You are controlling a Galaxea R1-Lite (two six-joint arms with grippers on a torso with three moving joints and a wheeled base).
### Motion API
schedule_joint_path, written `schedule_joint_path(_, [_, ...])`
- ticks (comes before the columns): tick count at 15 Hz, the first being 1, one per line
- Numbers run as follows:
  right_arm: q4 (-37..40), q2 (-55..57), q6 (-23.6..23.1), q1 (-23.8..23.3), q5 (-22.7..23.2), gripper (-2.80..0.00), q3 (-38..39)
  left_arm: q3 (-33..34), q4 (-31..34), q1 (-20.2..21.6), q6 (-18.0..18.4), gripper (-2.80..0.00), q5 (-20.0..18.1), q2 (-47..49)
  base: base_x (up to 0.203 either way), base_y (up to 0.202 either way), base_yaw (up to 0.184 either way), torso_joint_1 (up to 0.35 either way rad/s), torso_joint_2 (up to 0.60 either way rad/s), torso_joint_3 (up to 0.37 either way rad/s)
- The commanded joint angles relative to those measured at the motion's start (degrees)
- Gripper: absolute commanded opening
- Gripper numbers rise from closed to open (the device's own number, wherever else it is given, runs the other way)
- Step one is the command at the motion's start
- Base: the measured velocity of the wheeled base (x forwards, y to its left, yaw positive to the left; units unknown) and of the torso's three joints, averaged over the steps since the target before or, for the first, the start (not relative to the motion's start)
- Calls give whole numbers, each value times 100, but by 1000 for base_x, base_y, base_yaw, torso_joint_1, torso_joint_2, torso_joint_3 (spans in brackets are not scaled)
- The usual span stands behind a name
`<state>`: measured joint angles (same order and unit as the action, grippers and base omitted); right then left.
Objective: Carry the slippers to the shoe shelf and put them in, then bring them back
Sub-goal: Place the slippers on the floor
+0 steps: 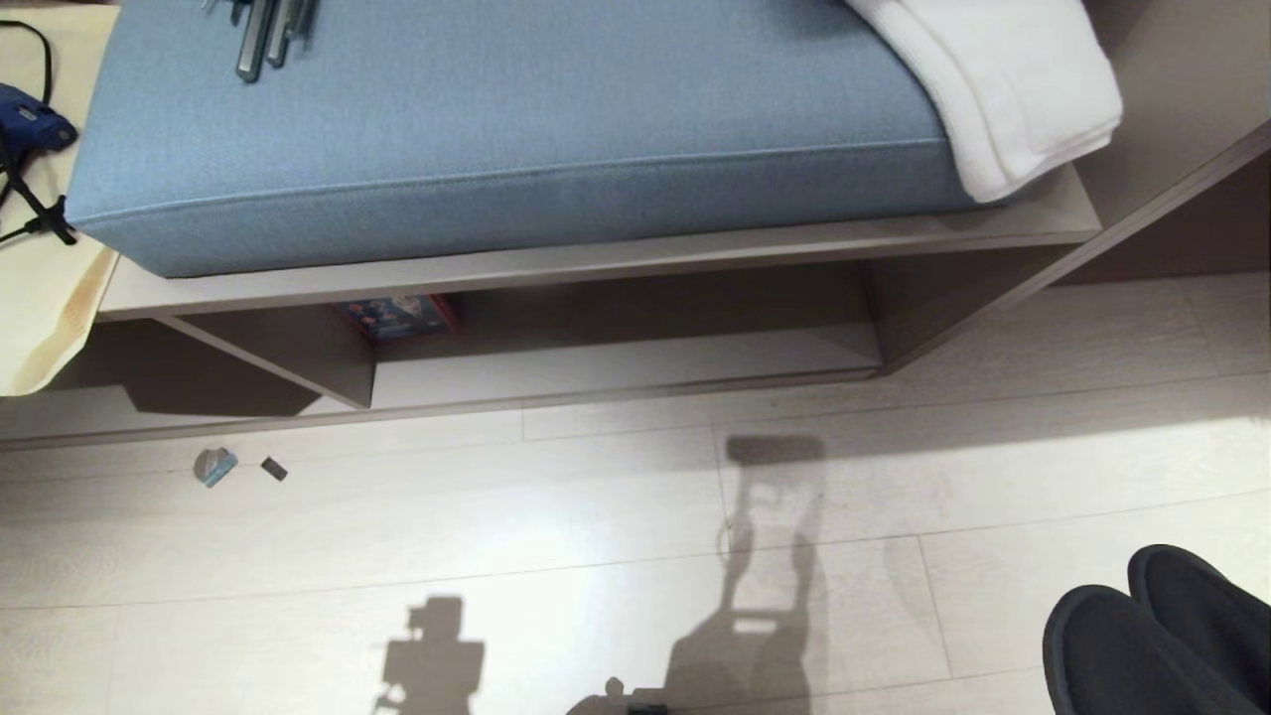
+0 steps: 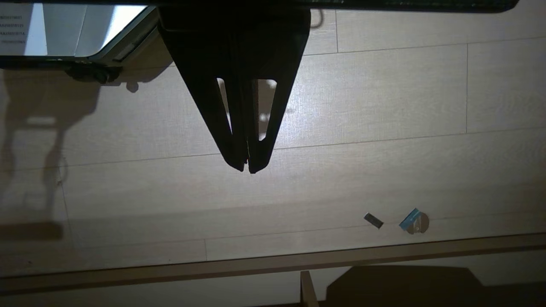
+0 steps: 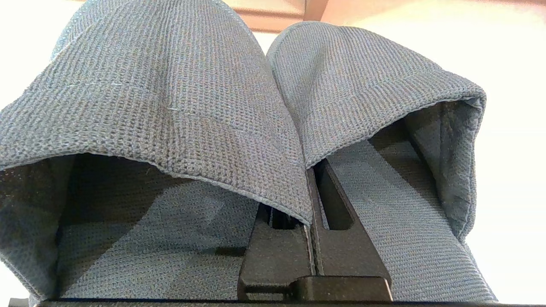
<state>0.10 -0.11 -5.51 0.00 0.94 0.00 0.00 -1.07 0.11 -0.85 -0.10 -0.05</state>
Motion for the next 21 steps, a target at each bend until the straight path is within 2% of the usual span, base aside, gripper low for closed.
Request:
schedule_joint_path(1, [-1, 20, -3, 0, 2, -280, 9, 44, -7, 6, -3, -280, 1, -4, 0, 0, 0, 10, 2, 203])
schedule_joint_path(12, [-1, 20, 24, 2, -3, -280, 4, 44, 2, -2, 6, -280, 1, -4, 0, 0, 0, 0, 0, 42])
schedule_joint_path(21, [-1, 20, 32, 9, 2, -280, 5, 44, 0, 0, 6, -280, 1, -4, 1, -177, 3, 3, 3, 3])
